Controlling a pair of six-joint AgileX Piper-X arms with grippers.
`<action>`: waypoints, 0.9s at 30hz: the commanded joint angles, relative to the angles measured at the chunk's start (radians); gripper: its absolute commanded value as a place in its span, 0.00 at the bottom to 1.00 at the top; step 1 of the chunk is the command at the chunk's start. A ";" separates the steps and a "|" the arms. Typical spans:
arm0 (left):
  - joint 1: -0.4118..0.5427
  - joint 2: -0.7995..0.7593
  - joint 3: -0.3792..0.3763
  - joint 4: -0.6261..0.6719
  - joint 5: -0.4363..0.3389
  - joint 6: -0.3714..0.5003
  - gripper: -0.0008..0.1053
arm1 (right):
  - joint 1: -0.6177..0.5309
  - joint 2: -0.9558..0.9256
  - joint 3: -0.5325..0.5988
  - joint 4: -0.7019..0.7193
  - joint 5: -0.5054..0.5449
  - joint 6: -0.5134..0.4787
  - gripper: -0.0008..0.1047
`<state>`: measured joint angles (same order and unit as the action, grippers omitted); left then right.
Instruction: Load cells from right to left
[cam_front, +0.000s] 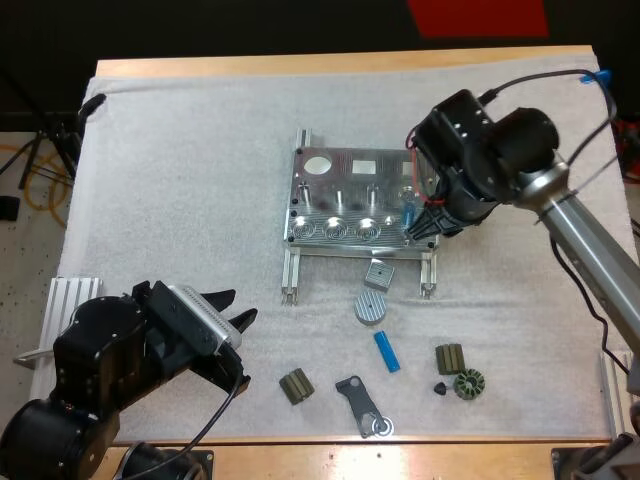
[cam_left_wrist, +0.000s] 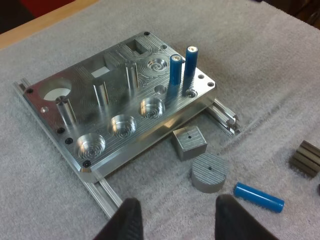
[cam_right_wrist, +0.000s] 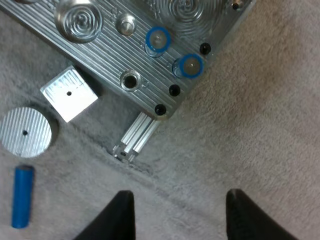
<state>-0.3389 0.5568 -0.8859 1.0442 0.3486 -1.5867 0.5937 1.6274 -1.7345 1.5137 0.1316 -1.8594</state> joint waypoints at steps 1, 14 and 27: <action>-0.004 -0.006 -0.008 -0.012 -0.002 0.000 0.33 | -0.014 -0.031 -0.007 0.017 -0.010 0.036 0.40; -0.004 -0.006 -0.008 -0.039 -0.047 -0.002 0.33 | -0.137 -0.237 0.048 0.003 -0.148 0.062 0.40; -0.004 0.091 -0.008 -0.074 -0.074 0.005 0.33 | -0.143 -0.597 0.366 -0.143 -0.161 0.057 0.40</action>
<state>-0.3389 0.6493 -0.8859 0.9848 0.2884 -1.5814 0.4540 1.0376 -1.3657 1.3828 -0.0168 -1.7987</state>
